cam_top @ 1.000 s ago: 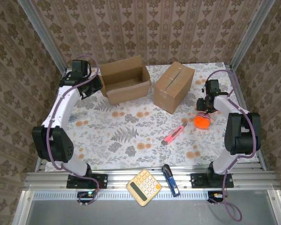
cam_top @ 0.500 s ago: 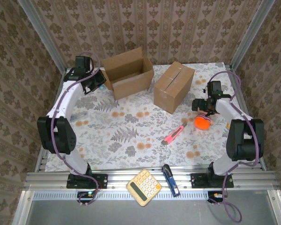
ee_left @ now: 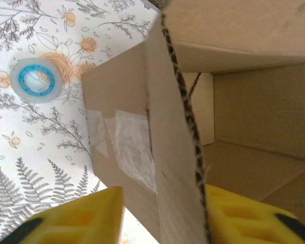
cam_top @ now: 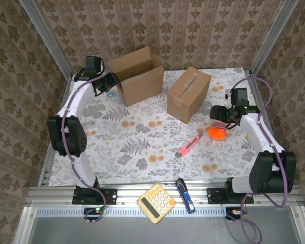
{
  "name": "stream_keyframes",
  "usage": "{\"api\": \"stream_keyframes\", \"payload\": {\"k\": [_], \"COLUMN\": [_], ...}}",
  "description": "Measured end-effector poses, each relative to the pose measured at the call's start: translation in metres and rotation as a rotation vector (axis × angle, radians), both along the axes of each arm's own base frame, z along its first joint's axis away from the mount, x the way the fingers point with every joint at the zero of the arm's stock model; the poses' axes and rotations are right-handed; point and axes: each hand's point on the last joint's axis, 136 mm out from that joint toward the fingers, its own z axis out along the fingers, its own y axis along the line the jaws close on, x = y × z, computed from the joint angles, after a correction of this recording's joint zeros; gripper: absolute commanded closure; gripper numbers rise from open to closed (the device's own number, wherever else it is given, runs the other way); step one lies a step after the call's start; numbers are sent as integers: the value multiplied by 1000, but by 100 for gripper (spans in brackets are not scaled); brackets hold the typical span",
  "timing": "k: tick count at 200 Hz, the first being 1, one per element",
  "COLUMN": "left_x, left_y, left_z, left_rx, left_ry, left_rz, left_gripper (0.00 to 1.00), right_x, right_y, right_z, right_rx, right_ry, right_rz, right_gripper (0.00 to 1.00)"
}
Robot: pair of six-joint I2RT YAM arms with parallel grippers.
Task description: Unpack the express box
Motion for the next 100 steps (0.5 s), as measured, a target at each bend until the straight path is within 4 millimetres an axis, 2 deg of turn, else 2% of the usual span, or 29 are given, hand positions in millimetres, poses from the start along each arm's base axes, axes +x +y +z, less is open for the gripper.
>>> {"api": "stream_keyframes", "payload": {"k": [11,32,78,100], "left_x": [1,3,11,11], "left_y": [0,-2,-9,-13], "left_z": [0,6,21,30], "left_rx": [1,-2,-16,-17], "left_ry": [0,-22,-92,-132], "left_rz": [-2,-19,-70,-106], "left_gripper": [42,1,0,0], "right_x": [-2,-6,-11,-5], "right_y": [1,2,11,19], "right_z": [5,11,18,30], "right_rx": [3,7,50,86], "right_ry": [-11,-20,-31,-62], "right_rz": [2,5,35,60], "right_gripper": [0,0,0,0]}}
